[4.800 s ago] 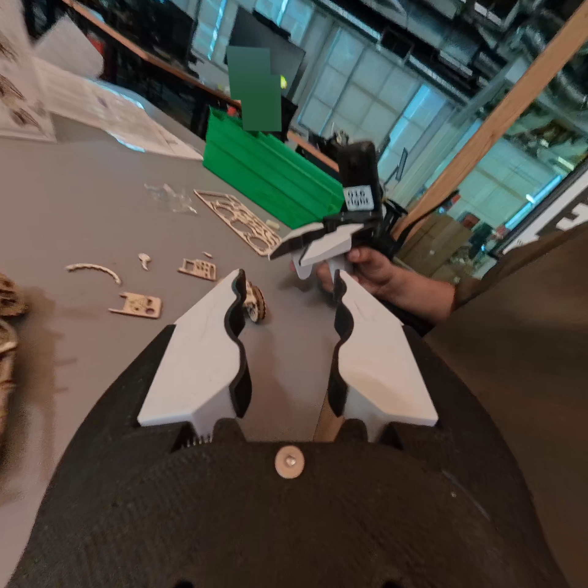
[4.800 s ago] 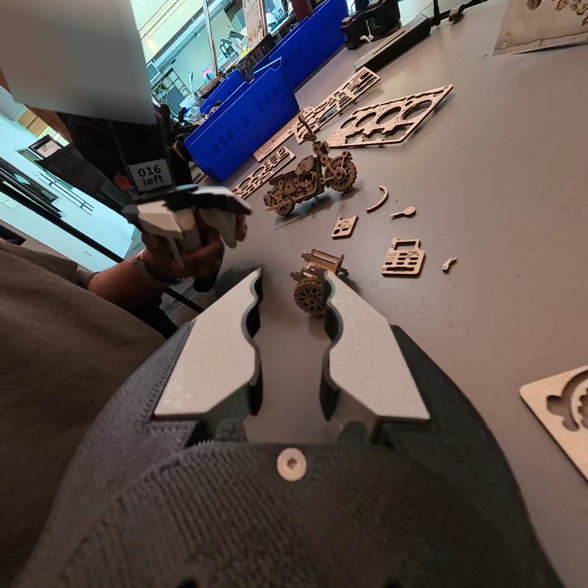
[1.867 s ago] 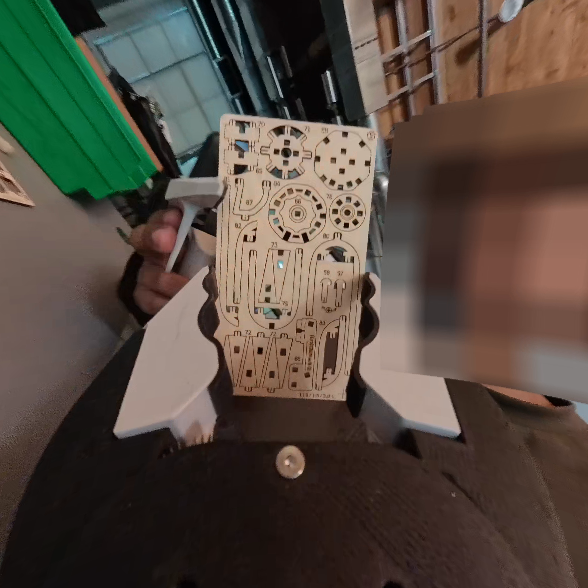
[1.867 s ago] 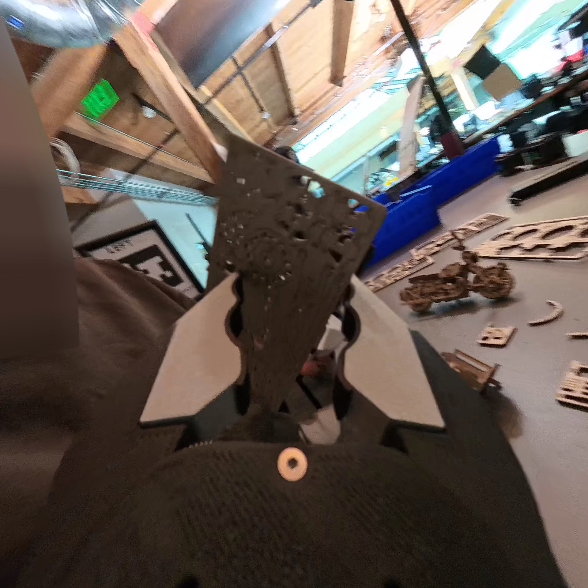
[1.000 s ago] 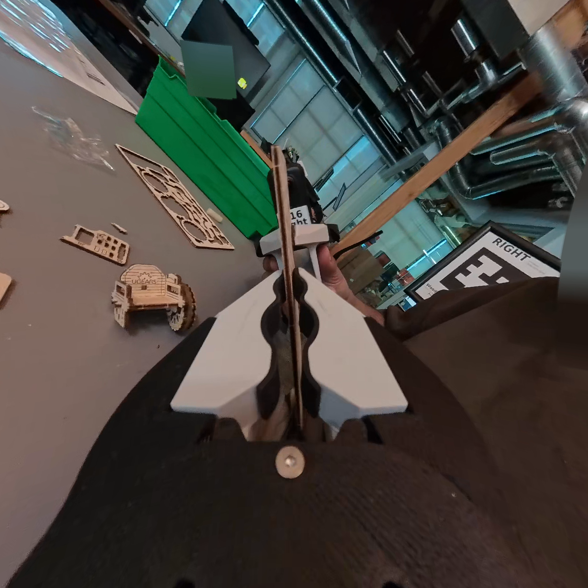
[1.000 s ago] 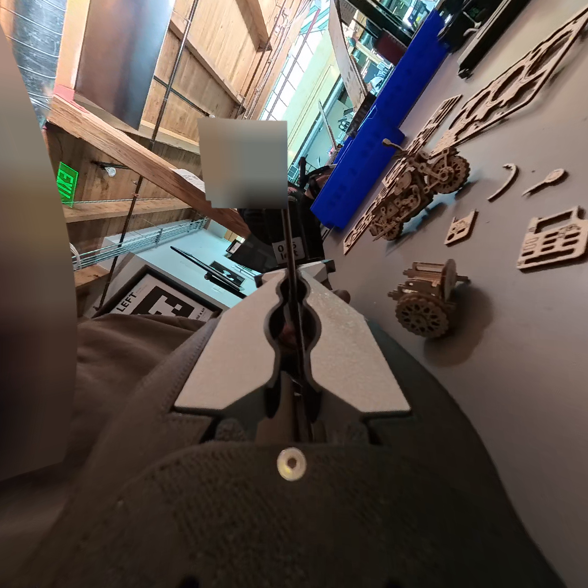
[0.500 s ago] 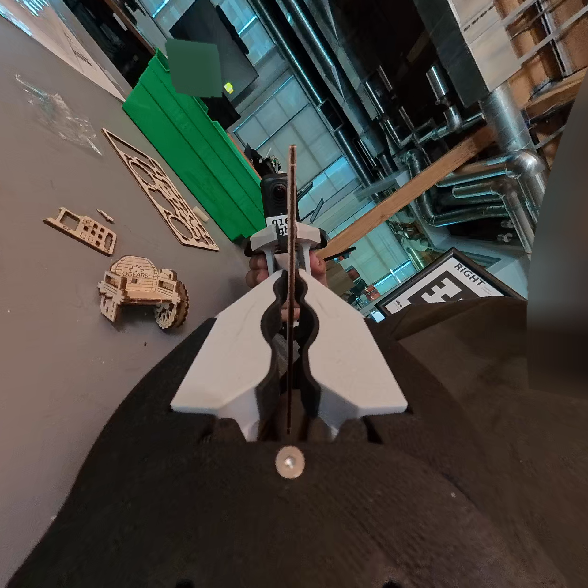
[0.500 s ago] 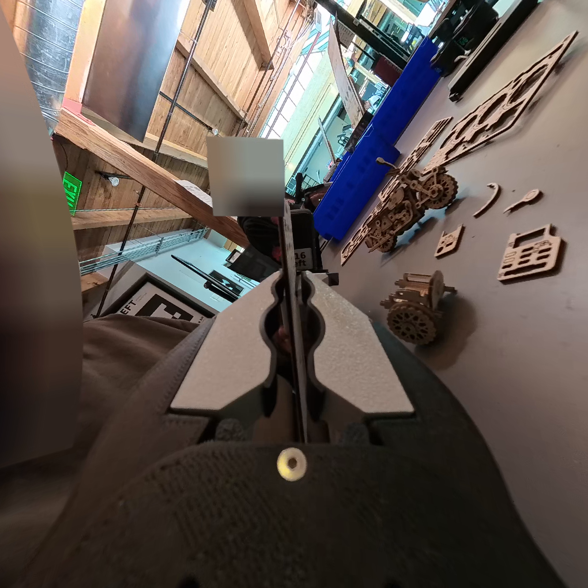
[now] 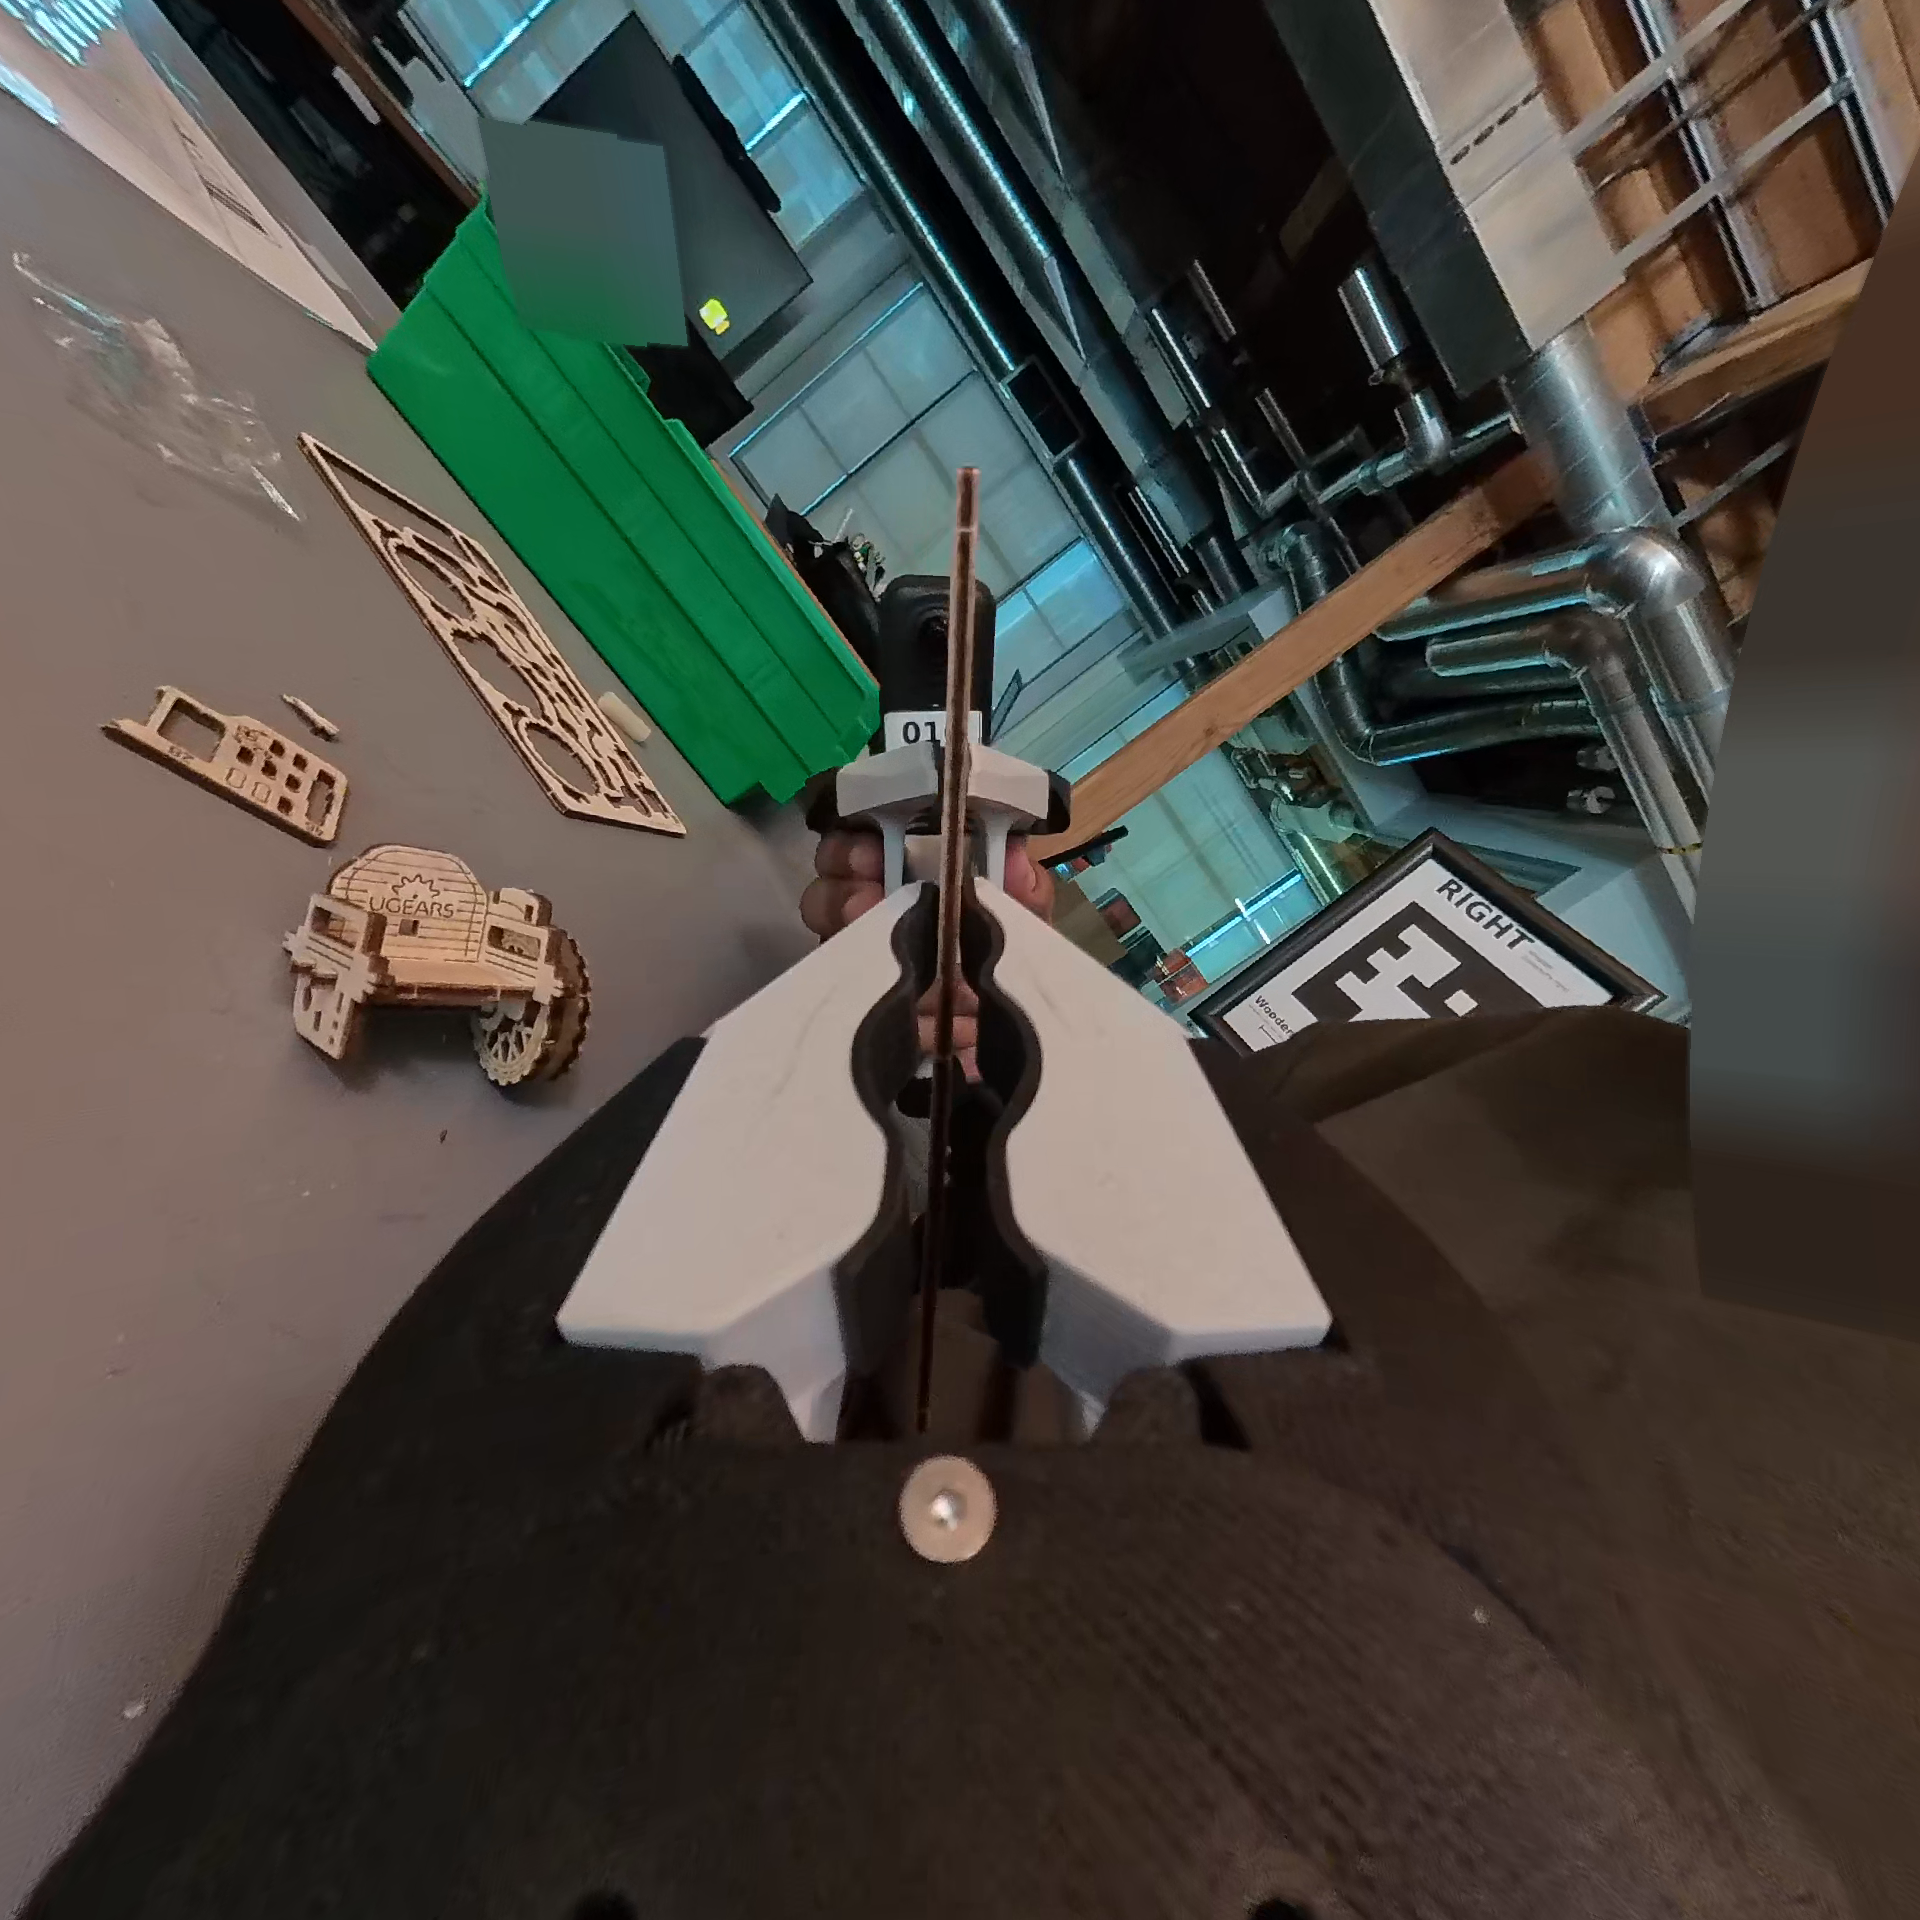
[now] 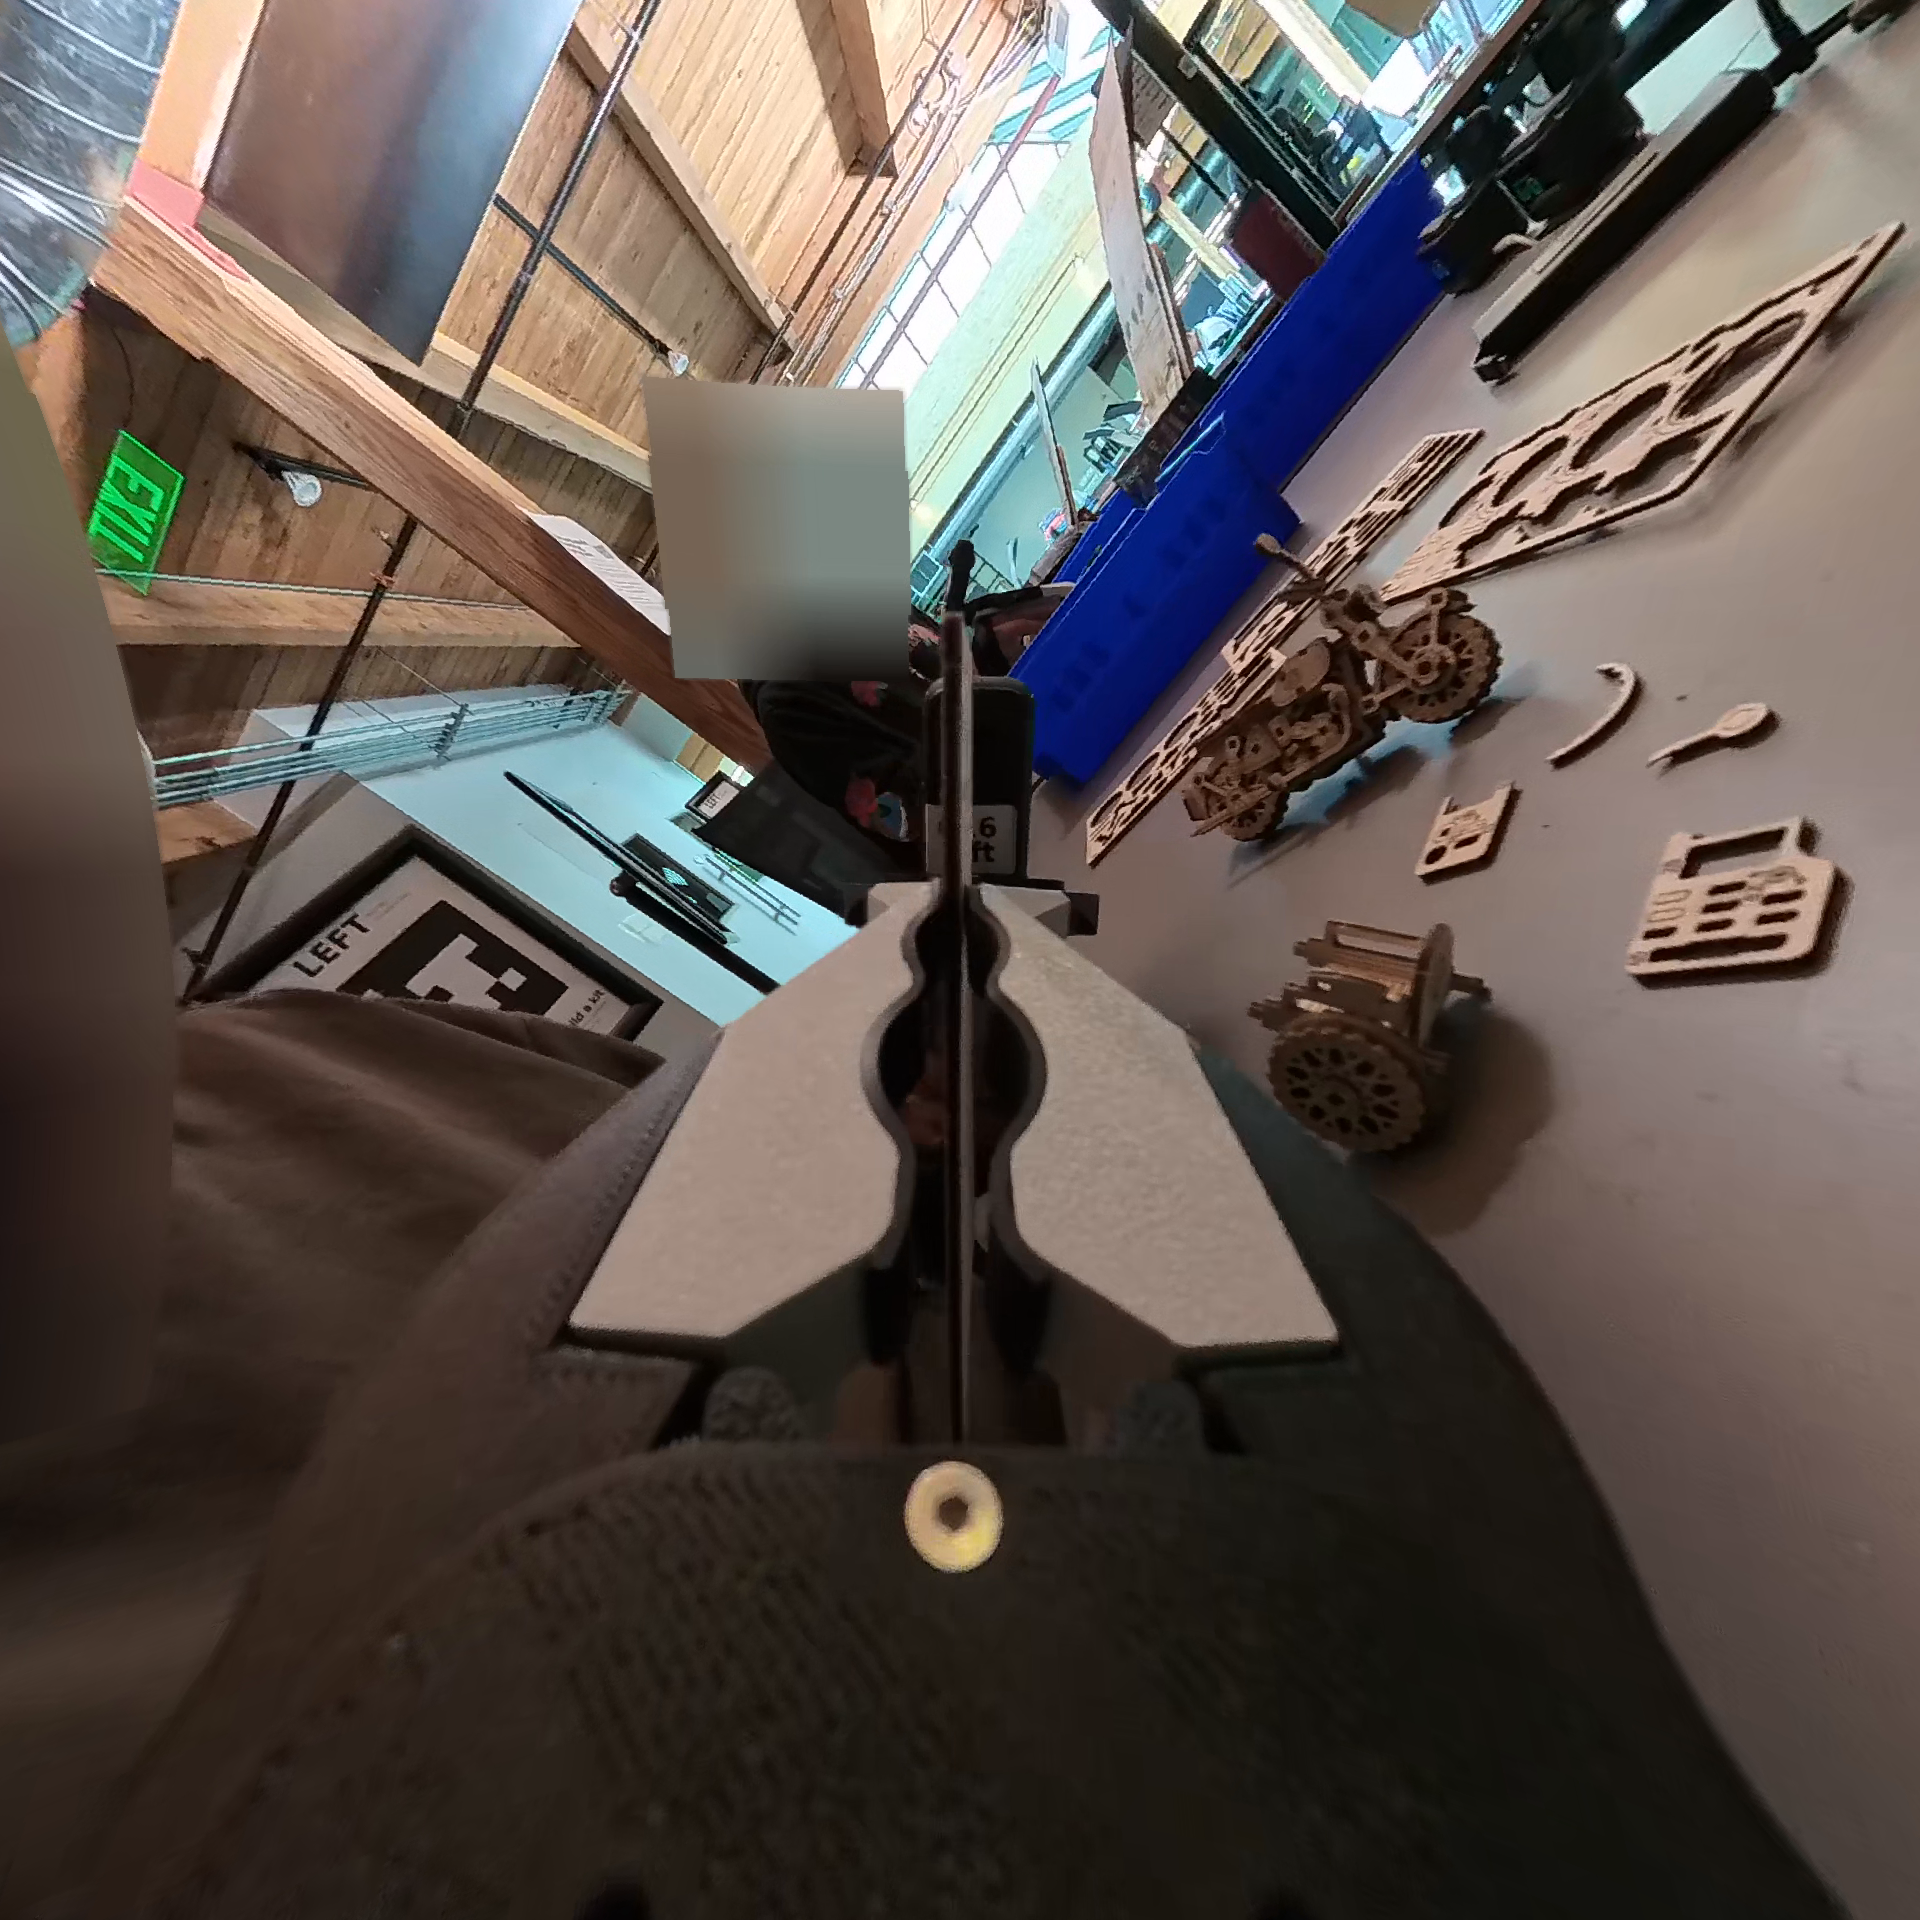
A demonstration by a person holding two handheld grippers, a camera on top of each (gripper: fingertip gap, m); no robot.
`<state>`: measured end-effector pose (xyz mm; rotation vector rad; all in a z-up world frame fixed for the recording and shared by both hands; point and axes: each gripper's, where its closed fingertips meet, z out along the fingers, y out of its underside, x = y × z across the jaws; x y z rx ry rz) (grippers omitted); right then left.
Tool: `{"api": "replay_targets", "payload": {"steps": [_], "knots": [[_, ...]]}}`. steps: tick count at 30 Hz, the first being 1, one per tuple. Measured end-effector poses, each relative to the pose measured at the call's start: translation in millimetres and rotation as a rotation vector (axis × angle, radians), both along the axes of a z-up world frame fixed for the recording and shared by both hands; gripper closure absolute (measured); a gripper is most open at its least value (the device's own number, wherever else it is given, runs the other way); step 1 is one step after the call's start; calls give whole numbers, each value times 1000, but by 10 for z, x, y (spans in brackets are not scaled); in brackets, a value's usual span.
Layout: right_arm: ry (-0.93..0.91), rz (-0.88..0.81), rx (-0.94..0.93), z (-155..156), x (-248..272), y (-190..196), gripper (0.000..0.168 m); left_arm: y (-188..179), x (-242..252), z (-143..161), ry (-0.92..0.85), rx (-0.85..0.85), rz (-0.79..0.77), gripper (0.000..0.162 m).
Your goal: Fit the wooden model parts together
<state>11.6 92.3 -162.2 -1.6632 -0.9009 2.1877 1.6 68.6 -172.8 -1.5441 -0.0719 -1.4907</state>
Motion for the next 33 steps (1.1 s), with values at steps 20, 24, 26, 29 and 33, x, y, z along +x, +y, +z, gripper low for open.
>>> {"api": "replay_targets", "payload": {"steps": [20, 24, 26, 29, 33], "knots": [[14, 6, 5, 47, 15, -7, 168, -24, -7, 55, -12, 39, -2, 162], [18, 5, 6, 53, 12, -7, 168, -27, -9, 54, 0, 42, -1, 162], [17, 2, 12, 54, 9, -5, 168, -25, -12, 54, -6, 40, -3, 162], [19, 0, 15, 58, 8, -5, 168, -25, -13, 55, -11, 38, -4, 162], [15, -21, 23, 57, 4, 21, 163, -15, -30, 53, -2, 40, 13, 162]]}}
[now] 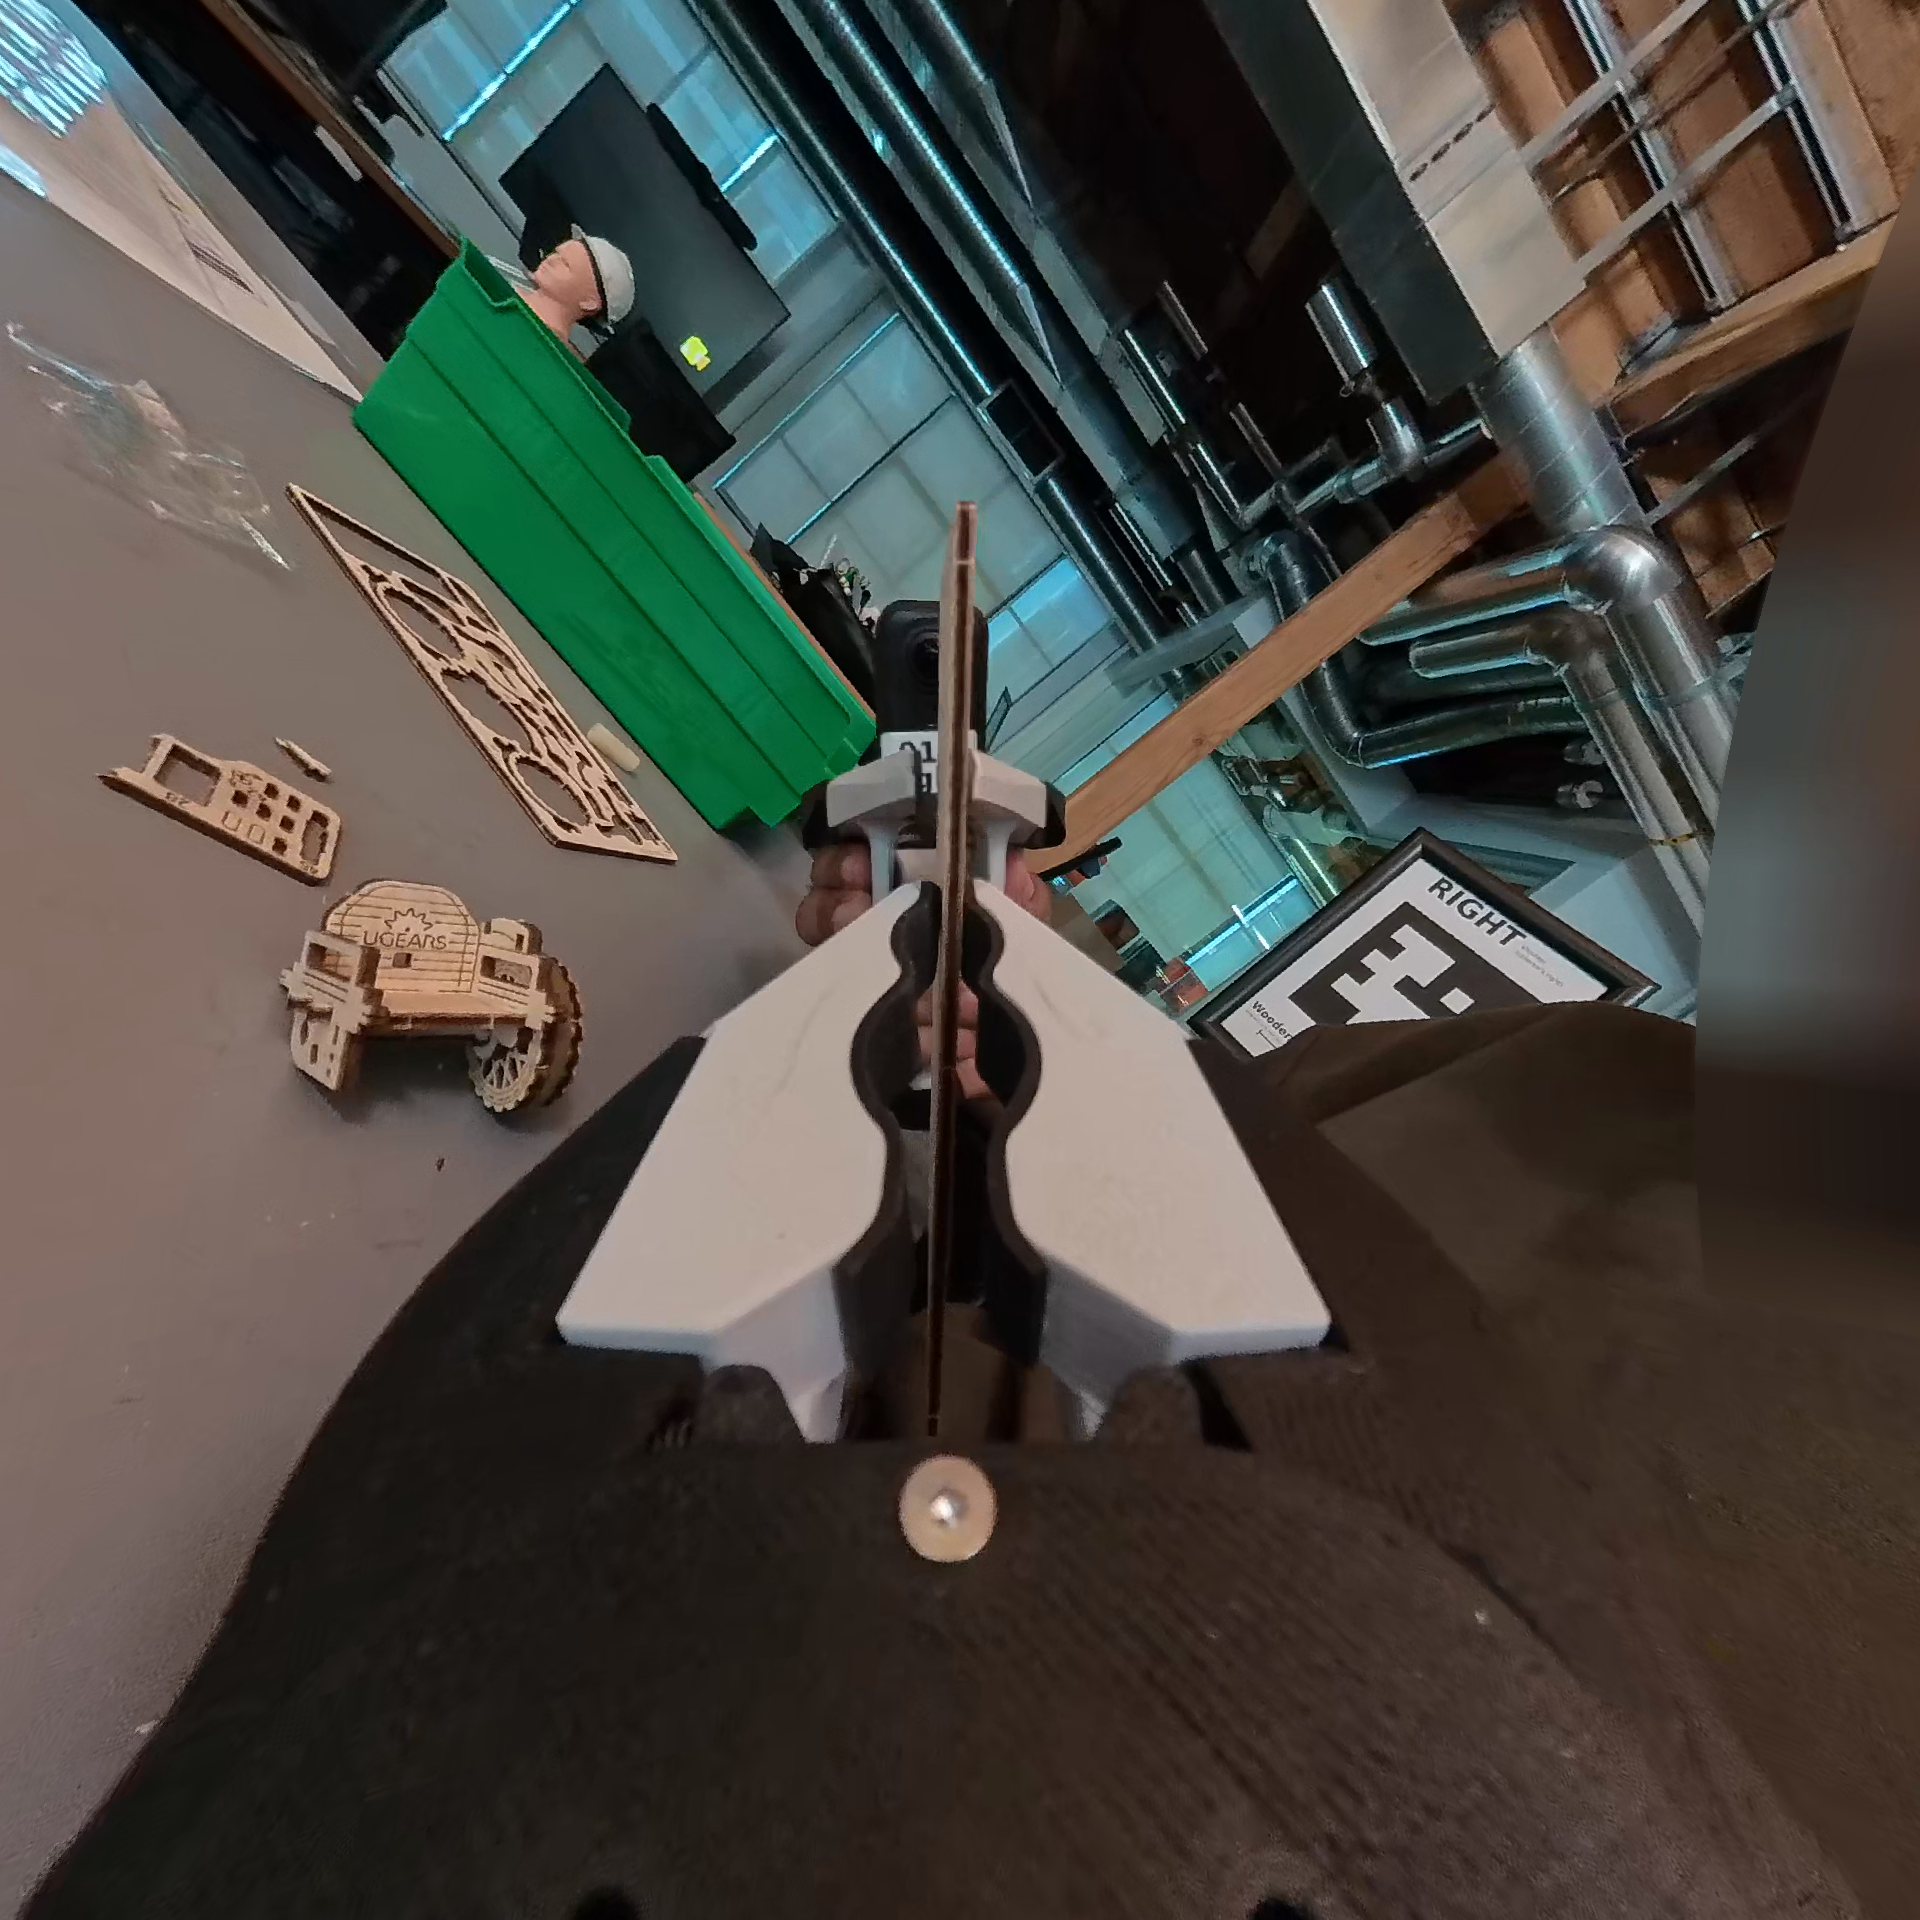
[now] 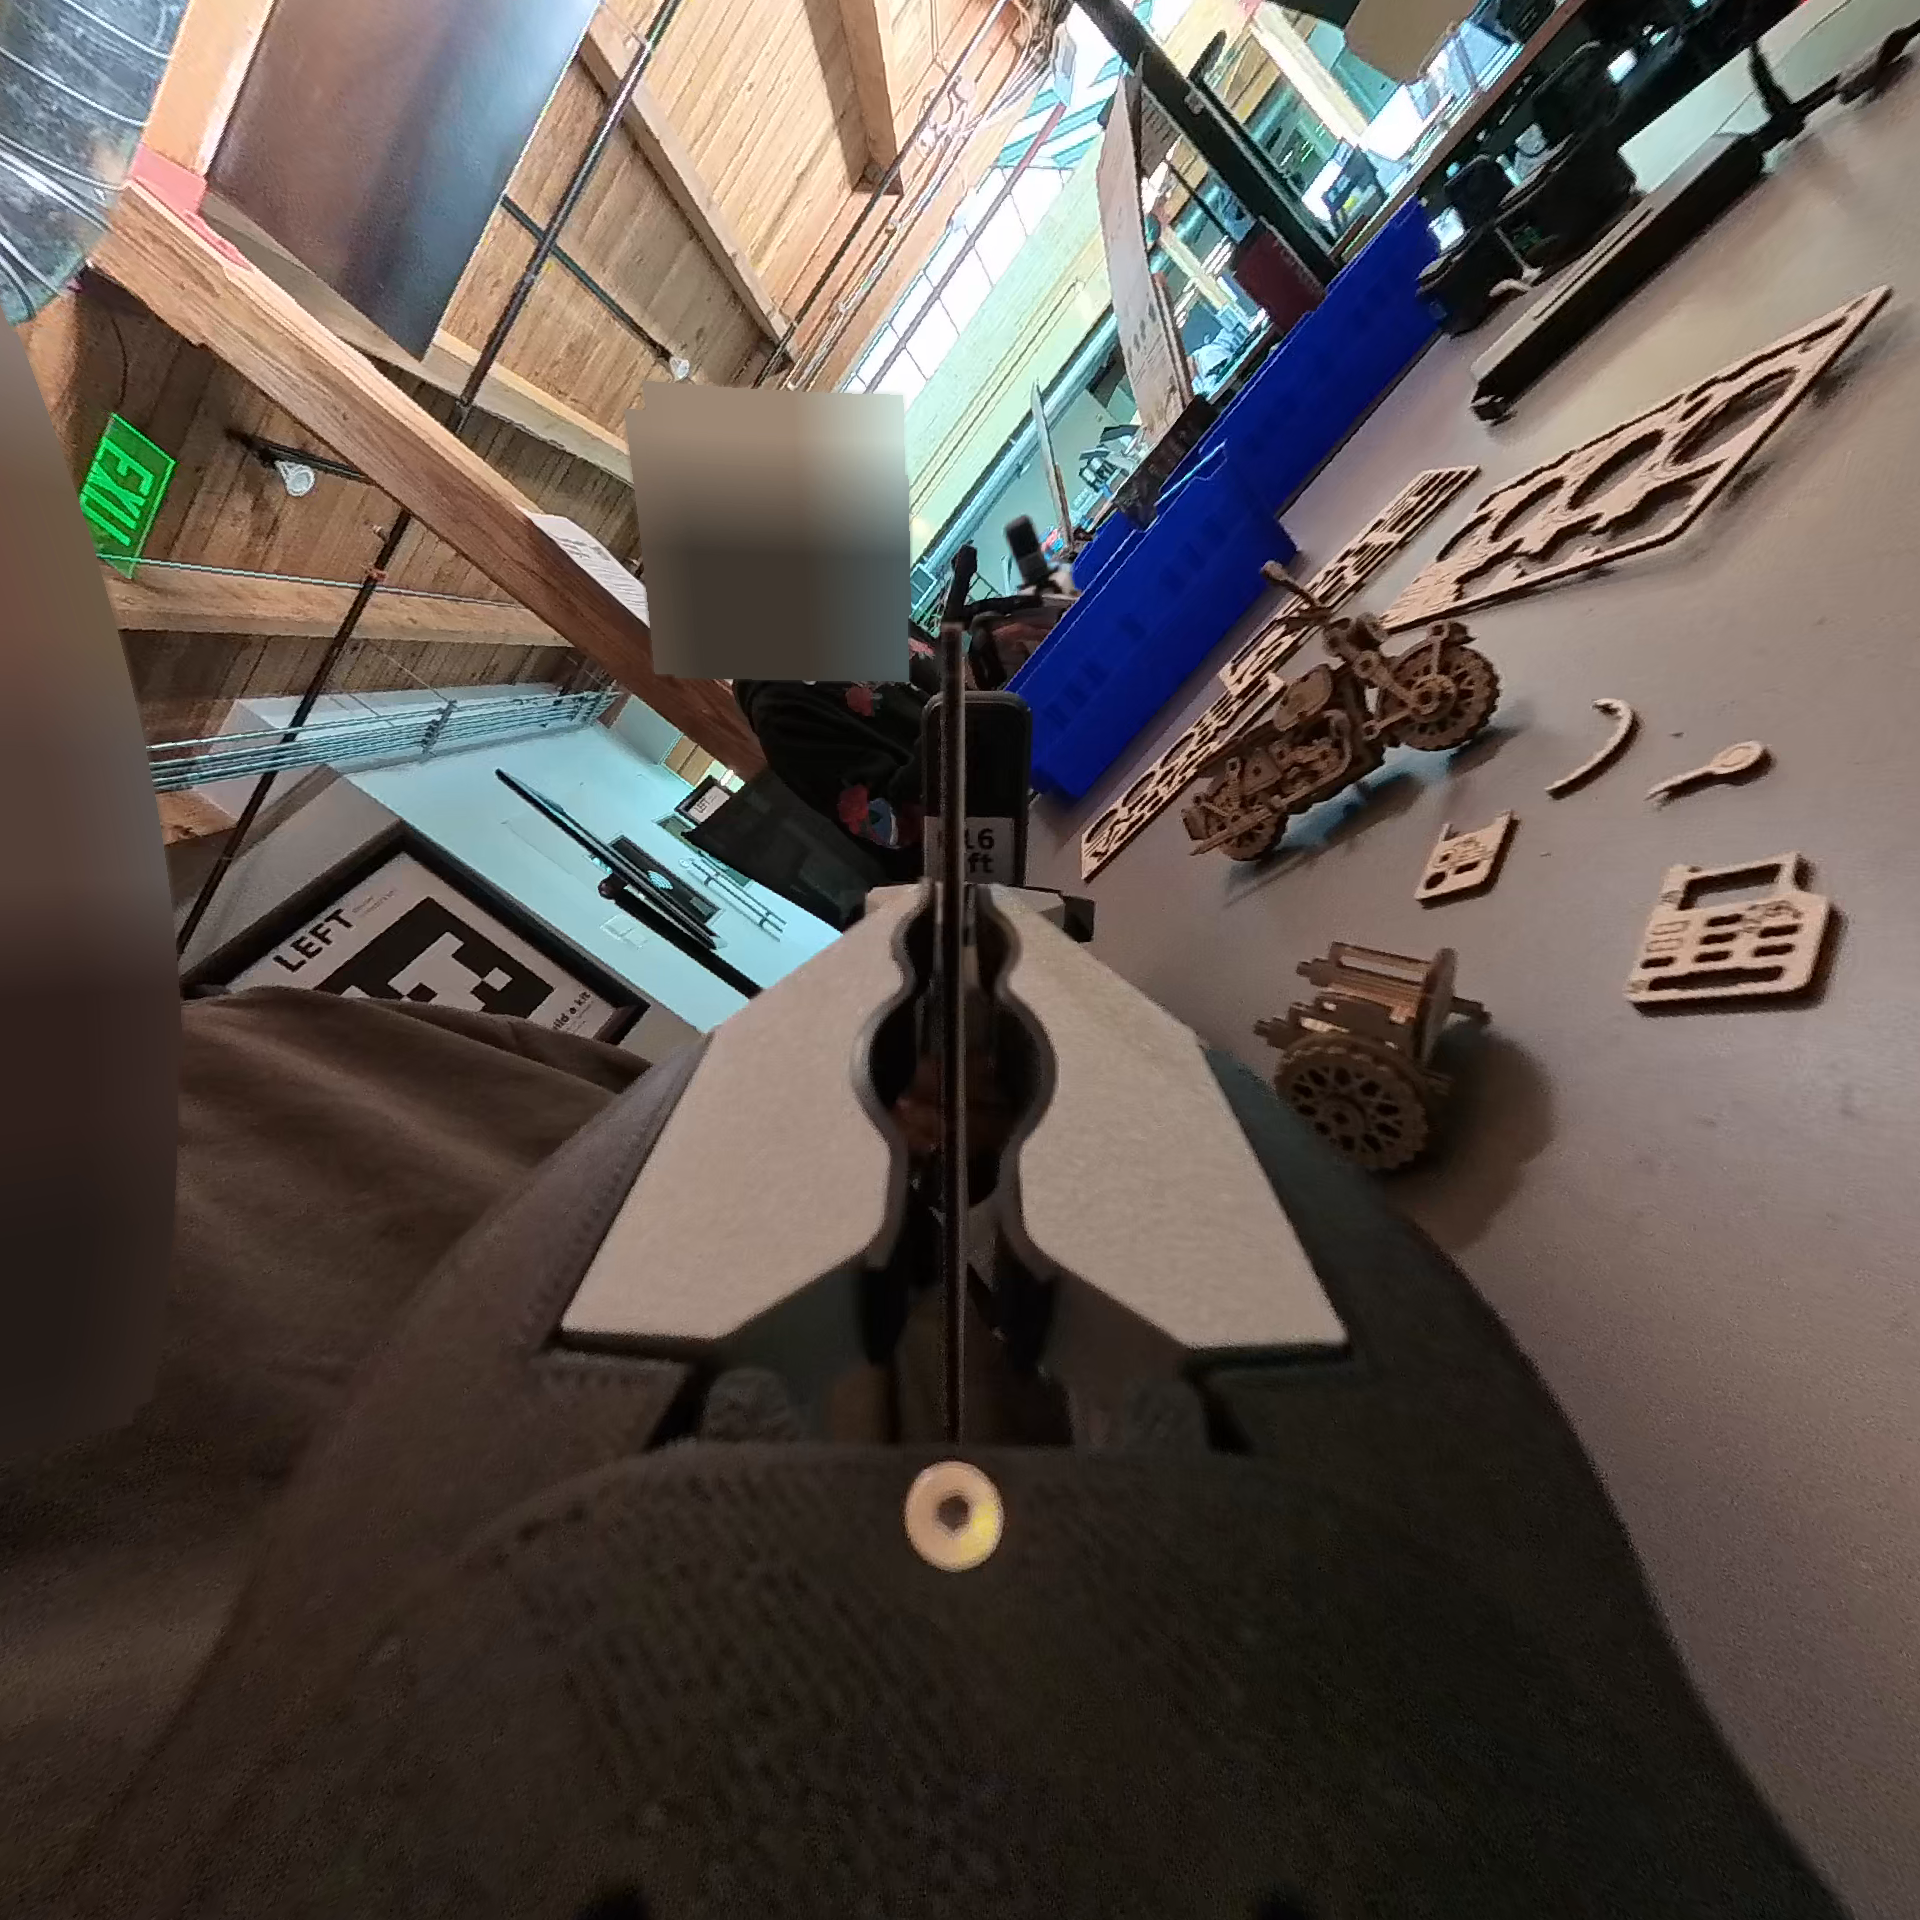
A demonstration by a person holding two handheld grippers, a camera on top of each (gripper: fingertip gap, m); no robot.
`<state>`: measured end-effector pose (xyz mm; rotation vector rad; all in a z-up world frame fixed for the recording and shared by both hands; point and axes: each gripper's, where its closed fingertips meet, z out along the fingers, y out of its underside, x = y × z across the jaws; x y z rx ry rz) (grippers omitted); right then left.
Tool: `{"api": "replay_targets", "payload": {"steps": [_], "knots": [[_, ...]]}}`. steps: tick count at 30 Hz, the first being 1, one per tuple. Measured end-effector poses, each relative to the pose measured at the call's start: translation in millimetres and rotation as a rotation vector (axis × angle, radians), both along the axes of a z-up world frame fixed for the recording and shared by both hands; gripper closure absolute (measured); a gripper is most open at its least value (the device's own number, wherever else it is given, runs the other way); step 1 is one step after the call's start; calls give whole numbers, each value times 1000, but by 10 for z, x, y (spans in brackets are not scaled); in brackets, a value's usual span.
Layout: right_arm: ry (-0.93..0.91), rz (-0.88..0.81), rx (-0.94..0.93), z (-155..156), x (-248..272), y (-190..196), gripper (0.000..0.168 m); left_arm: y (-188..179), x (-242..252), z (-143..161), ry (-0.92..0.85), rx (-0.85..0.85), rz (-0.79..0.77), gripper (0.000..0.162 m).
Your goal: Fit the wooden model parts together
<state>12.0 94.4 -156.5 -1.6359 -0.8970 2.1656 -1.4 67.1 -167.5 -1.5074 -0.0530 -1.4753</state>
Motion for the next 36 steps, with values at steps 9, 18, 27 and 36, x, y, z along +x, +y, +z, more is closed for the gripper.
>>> {"api": "replay_targets", "payload": {"steps": [9, 18, 27, 36], "knots": [[-135, -262, 763, -67, -54, -38, 114, 132, -453, 48, -69, -59, 317, 162], [-151, -470, 2005, -241, -223, -526, 98, 24, -826, 34, -364, -267, 541, 162], [-91, -465, 2402, -364, -285, -695, 110, -71, -909, 202, -384, -215, 561, 162], [-116, -603, 2380, -195, -352, -625, 155, -74, -720, 220, -354, -202, 497, 162]]}}
